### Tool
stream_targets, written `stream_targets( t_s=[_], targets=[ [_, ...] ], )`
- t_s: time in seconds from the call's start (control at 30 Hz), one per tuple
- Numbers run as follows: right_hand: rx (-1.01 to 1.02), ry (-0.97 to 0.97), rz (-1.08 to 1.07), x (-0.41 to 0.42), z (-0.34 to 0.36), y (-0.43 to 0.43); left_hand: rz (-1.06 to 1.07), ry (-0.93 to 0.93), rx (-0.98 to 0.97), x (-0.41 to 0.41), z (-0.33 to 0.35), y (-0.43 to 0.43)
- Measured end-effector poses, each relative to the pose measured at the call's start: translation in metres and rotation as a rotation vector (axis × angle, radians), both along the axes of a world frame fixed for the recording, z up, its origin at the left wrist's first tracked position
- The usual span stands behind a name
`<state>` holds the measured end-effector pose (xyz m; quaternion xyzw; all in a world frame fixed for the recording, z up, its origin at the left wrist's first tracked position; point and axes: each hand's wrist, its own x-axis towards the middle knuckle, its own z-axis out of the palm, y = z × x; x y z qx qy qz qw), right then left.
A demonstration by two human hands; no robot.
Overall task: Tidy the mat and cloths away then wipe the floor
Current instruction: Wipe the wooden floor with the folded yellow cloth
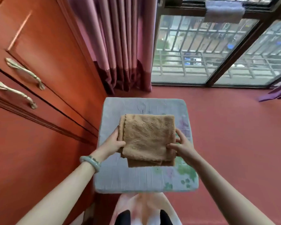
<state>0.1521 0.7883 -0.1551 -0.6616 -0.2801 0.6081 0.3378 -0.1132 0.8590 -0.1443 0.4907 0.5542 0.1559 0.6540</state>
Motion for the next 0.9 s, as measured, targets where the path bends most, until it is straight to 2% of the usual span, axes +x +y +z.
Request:
stream_targets(
  t_s=[0.1,0.37,0.57,0.67,0.73,0.8,0.87,0.9],
  targets=[
    [-0.040,-0.067,0.068,0.004,-0.038,0.021,-0.005,0.056,0.023,0.008,-0.040,0.015],
    [-0.122,-0.196,0.165,0.015,-0.129,0.050,-0.060,0.257,-0.058,0.022,-0.141,0.034],
    [-0.132,-0.283,0.235,0.020,-0.170,0.049,0.010,0.265,0.020,0.029,-0.177,0.029],
    [-0.131,-0.352,0.277,0.021,-0.168,0.050,0.028,0.430,0.078,0.032,-0.176,0.024],
    [-0.067,-0.472,0.301,0.022,-0.163,0.047,-0.008,0.617,0.138,0.033,-0.170,0.019],
    [0.111,-0.746,0.380,0.023,-0.156,0.045,-0.092,0.785,0.310,0.037,-0.162,0.015],
    [0.304,-1.057,0.560,0.023,-0.159,0.041,-0.294,0.854,0.546,0.040,-0.162,0.011],
    [0.366,-1.139,0.651,0.021,-0.159,0.041,-0.423,0.868,0.641,0.041,-0.166,0.009]
  ],
)
